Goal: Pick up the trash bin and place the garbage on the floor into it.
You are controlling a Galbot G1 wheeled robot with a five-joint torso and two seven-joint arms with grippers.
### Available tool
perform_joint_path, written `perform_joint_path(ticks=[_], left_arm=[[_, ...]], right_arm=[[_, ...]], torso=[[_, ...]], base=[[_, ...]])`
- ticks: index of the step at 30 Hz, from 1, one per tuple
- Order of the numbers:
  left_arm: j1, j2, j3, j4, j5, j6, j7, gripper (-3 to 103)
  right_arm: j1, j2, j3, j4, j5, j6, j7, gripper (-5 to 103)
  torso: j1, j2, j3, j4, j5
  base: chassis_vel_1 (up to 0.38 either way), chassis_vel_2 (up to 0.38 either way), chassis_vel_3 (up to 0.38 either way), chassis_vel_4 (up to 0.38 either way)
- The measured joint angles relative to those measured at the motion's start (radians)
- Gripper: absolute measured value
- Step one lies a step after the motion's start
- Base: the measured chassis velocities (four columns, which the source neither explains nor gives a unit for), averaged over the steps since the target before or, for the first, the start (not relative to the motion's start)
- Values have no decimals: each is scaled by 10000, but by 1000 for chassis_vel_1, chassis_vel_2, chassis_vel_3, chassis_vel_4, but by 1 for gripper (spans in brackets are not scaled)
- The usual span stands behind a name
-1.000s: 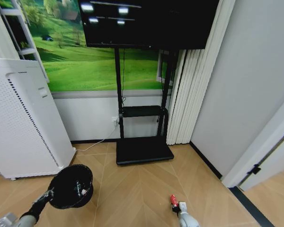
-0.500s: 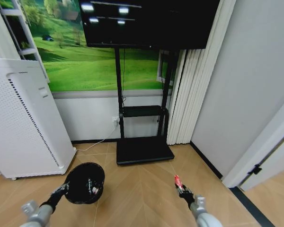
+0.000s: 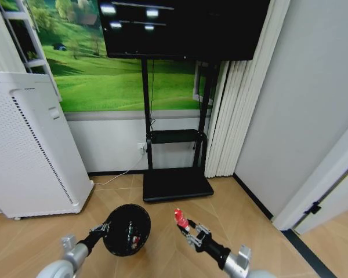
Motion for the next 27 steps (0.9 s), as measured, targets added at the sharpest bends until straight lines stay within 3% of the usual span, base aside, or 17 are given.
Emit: perform_joint_path(ticks=[6, 8, 15, 24, 27], left_arm=[[-213, 182, 742, 193, 331, -136, 847, 7], [-306, 194, 1034, 251, 496, -223, 1520, 7], [-104, 141, 1062, 143, 740, -265, 2818, 7], [57, 70, 793, 100, 775, -298, 3037, 7], [62, -3, 789, 94, 803, -298, 3027, 7]], right_arm=[[328, -140, -1195, -244, -512, 66, -20, 41], [765, -163, -1779, -612, -629, 83, 35, 41], [1661, -140, -2703, -1618, -739, 203, 199, 41], [2151, -41, -3001, -2450, -898, 514, 351, 38], [2176, -52, -3061, -2465, -789, 626, 257, 47]], torso=[[0, 0, 0, 2, 1], [0, -1, 1, 2, 2], [2, -1, 0, 2, 2], [3, -1, 1, 2, 3], [3, -1, 1, 1, 1]], base=[[0, 0, 0, 0], [0, 0, 0, 0], [0, 0, 0, 0], [0, 0, 0, 0], [0, 0, 0, 0]])
